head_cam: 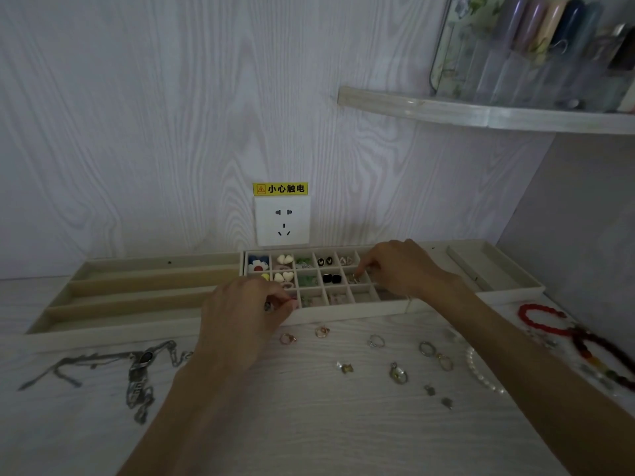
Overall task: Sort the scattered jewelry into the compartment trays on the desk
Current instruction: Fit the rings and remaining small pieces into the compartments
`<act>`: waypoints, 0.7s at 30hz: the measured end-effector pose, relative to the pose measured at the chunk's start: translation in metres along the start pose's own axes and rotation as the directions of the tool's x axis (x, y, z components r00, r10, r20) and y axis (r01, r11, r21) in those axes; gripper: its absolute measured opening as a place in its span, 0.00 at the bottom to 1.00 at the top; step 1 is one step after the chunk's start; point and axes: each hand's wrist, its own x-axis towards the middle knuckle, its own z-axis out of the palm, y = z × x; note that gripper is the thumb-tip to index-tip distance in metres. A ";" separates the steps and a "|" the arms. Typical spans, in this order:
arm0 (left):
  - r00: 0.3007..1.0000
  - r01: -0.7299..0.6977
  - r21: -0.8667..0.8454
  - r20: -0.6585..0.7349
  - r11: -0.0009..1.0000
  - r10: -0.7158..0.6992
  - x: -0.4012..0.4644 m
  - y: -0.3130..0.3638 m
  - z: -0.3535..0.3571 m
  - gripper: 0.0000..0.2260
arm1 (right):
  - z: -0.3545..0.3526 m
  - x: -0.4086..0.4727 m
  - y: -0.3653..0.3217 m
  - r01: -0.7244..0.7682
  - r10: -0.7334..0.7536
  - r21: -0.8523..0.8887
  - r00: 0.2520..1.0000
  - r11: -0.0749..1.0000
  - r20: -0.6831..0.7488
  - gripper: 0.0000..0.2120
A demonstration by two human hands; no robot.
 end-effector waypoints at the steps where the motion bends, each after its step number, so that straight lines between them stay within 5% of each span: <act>1: 1.000 -0.001 -0.007 0.002 1.000 0.001 0.000 0.000 0.000 0.07 | 0.000 0.000 0.000 0.000 0.000 -0.001 1.000 1.000 -0.001 0.16; 10: 1.000 -0.017 -0.003 -0.005 1.000 0.017 0.001 -0.002 0.002 0.07 | -0.004 -0.002 -0.001 -0.003 0.003 -0.001 1.000 1.000 0.004 0.16; 21: 1.000 -0.016 -0.121 -0.016 0.993 0.014 -0.009 0.012 -0.010 0.04 | -0.029 -0.066 -0.008 0.095 -0.075 0.264 0.994 0.960 -0.085 0.11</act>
